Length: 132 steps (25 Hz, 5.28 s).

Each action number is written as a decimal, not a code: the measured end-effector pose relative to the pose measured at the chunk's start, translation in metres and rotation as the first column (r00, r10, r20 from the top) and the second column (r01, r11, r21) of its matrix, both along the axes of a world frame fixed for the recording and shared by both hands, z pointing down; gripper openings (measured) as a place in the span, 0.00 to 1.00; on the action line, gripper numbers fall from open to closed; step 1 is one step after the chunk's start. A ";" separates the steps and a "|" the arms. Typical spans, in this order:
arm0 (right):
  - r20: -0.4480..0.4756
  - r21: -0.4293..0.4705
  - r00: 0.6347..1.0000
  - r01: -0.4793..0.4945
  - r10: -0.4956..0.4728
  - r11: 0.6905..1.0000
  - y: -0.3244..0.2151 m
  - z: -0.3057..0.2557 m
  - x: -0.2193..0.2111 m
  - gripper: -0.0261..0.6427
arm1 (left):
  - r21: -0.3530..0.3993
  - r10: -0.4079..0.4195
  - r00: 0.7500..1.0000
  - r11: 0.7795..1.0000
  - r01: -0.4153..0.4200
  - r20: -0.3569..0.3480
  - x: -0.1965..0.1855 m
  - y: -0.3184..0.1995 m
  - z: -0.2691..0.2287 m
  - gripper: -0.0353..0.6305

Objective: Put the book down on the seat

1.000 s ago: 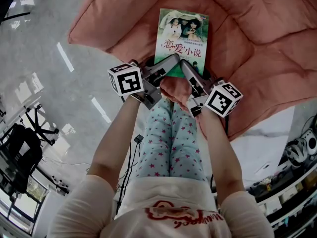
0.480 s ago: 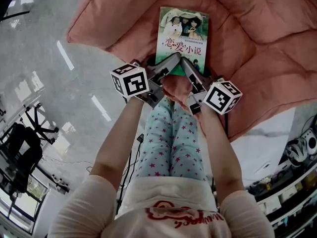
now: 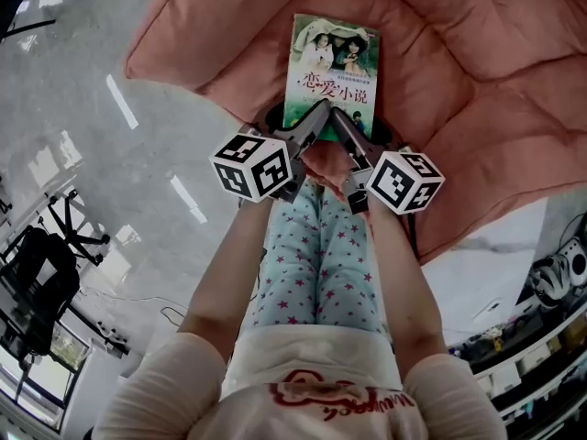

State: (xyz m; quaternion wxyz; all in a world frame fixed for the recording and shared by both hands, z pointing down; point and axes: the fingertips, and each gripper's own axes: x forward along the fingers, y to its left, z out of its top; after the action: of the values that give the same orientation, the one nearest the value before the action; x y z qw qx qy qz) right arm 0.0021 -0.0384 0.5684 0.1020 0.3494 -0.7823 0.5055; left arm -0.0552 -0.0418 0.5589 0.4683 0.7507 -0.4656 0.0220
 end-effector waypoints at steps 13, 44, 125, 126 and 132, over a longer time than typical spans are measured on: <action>-0.217 0.127 0.975 0.084 -0.055 0.988 -0.009 -0.018 0.011 0.50 | -0.005 -0.084 0.939 0.996 0.091 0.334 -0.030 0.022 0.001 0.35; -0.251 0.456 0.954 0.264 -0.162 0.850 0.071 -0.250 0.009 0.21 | 0.290 -0.127 0.948 0.956 0.039 0.291 0.028 0.090 -0.224 0.12; -0.155 0.740 0.972 0.231 -0.174 0.632 0.593 -0.445 0.185 0.04 | 0.614 -0.186 0.975 0.786 0.071 0.126 0.223 0.601 -0.436 0.06; -0.155 0.740 0.972 0.234 -0.179 0.631 0.606 -0.444 0.196 0.04 | 0.617 -0.191 0.974 0.784 0.075 0.125 0.235 0.614 -0.437 0.06; -0.157 0.758 0.961 0.264 -0.225 0.596 0.673 -0.459 0.234 0.04 | 0.627 -0.237 0.964 0.771 0.111 0.120 0.271 0.674 -0.452 0.06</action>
State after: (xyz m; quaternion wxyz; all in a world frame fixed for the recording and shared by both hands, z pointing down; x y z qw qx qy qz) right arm 0.2360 0.6349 0.1091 0.0282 0.2599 -0.9606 0.0947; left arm 0.2155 0.6319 0.1065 0.1514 0.8095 -0.5580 -0.1018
